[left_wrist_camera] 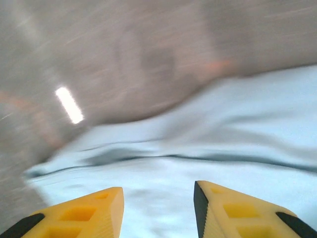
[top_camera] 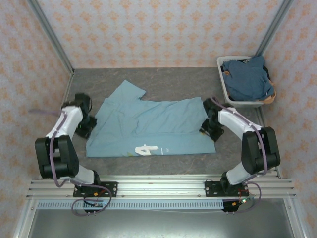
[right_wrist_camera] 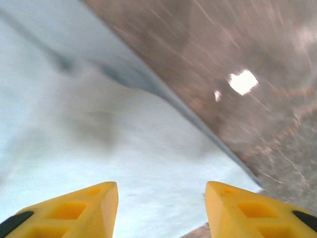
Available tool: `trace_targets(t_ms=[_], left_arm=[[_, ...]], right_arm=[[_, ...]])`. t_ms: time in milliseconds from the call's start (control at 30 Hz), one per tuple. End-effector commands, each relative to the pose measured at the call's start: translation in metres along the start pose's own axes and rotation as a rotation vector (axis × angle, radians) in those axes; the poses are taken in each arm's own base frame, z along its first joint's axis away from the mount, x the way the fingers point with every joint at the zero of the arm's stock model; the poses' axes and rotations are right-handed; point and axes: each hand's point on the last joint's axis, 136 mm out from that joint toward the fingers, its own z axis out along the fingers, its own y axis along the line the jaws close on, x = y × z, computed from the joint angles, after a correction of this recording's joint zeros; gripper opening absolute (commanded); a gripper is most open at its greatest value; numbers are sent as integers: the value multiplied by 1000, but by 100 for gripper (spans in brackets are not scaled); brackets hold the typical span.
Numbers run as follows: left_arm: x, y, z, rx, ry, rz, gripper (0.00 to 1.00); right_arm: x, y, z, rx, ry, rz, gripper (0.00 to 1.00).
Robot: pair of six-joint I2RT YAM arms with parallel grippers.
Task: Fold and stack the t-shirts
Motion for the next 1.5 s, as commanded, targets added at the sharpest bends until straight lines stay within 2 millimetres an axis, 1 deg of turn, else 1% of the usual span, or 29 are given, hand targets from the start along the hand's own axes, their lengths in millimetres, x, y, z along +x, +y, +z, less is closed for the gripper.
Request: trace_targets(t_ms=[0, 33, 67, 100, 133, 200, 233, 300, 433, 533, 667, 733, 833, 1000, 1100, 1167, 1267, 1400, 1467], left_arm=[[-17, -84, -18, 87, -76, 221, 44], [-19, -110, -21, 104, -92, 289, 44], [-20, -132, -23, 125, -103, 335, 45], [-21, -153, -15, 123, -100, 374, 46], [-23, -172, -12, 136, -103, 400, 47], [-29, -200, -1, 146, -118, 429, 48], [-34, -217, 0, 170, -135, 435, 49], [-40, -243, 7, 215, -159, 443, 51], [-52, -284, 28, 268, -205, 449, 54], [-61, -310, 40, 311, -253, 445, 55], [-68, -338, 53, 376, -295, 412, 57], [-69, -347, 62, 386, -306, 398, 59], [-67, -352, 80, 385, -300, 362, 61], [-52, -357, 108, 403, -234, 302, 63], [-35, -366, 114, 428, -197, 320, 63], [-24, -367, 113, 426, -176, 350, 64], [-5, -353, 118, 362, -126, 412, 64], [16, -319, 129, 204, -77, 507, 63], [23, -307, 133, 153, -53, 529, 63]], right_arm=[[-57, 48, -26, -55, -160, -143, 50], [-68, 60, -28, -62, -175, -173, 50], [-78, 71, -28, -75, -183, -193, 50], [-88, 85, -29, -101, -190, -215, 51], [-96, 94, -26, -99, -185, -231, 51], [-112, 108, -25, -84, -191, -260, 52], [-119, 115, -22, -78, -190, -273, 53], [-130, 123, -16, -77, -188, -274, 54], [-145, 133, -9, -83, -178, -261, 55], [-148, 138, -4, -90, -175, -260, 55], [-149, 136, -2, -93, -166, -243, 55], [-147, 136, -3, -104, -162, -232, 55], [-144, 135, -5, -119, -161, -222, 55], [-135, 131, -7, -139, -147, -217, 54], [-131, 126, -7, -143, -146, -215, 54], [-128, 123, -6, -142, -142, -216, 54], [-128, 118, -5, -138, -136, -211, 54], [-131, 118, -6, -149, -142, -205, 54], [-132, 120, -7, -154, -144, -203, 54]])
